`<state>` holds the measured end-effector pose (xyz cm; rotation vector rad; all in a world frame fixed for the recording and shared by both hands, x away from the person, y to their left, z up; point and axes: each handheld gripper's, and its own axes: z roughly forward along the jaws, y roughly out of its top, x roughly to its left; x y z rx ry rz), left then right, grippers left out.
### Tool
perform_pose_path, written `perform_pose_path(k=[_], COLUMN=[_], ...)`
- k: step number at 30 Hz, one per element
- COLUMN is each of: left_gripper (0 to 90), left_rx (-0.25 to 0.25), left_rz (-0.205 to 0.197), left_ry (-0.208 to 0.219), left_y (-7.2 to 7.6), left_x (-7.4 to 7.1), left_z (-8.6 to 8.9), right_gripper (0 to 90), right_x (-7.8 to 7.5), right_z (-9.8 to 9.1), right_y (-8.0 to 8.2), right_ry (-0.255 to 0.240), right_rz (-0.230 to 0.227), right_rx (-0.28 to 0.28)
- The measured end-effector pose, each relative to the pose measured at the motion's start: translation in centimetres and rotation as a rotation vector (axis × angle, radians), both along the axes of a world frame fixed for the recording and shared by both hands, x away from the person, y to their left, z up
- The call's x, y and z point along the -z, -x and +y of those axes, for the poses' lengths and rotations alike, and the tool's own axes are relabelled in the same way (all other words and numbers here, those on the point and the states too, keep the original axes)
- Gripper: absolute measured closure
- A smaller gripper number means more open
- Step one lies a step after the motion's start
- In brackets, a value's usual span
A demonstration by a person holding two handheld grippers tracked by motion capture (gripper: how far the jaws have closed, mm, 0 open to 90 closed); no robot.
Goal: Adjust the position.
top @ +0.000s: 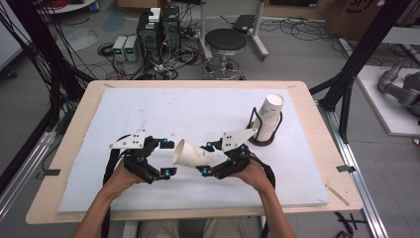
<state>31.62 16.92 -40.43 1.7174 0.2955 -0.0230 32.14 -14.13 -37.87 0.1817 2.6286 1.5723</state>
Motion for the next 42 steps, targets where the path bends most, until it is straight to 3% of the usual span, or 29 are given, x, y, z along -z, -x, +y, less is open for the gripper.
perform_pose_path(k=[5, 17, 24, 42], left_gripper=[6.1, 6.1, 6.1, 7.6], left_rx=[0.011, 0.04, 0.052, 0.086], left_rz=[-0.014, -0.027, -0.025, -0.027], left_ry=[0.022, 0.021, 0.055, 0.031], left_y=[0.0, -0.3, -0.5, -0.9], left_x=[0.0, -0.3, -0.2, -0.6], left_z=[-0.3, -1.8, -2.4, -3.5], right_gripper=[37.6, 37.6, 37.6, 37.6], right_x=[0.2, 0.3, 0.3, 0.4], right_z=[0.0, 0.1, 0.2, 0.5], right_y=[0.1, 0.1, 0.2, 0.5], right_ry=[-0.018, -0.035, -0.044, -0.053], right_rz=[0.005, 0.004, 0.004, -0.003], right_rx=[-0.002, -0.011, -0.021, -0.045])
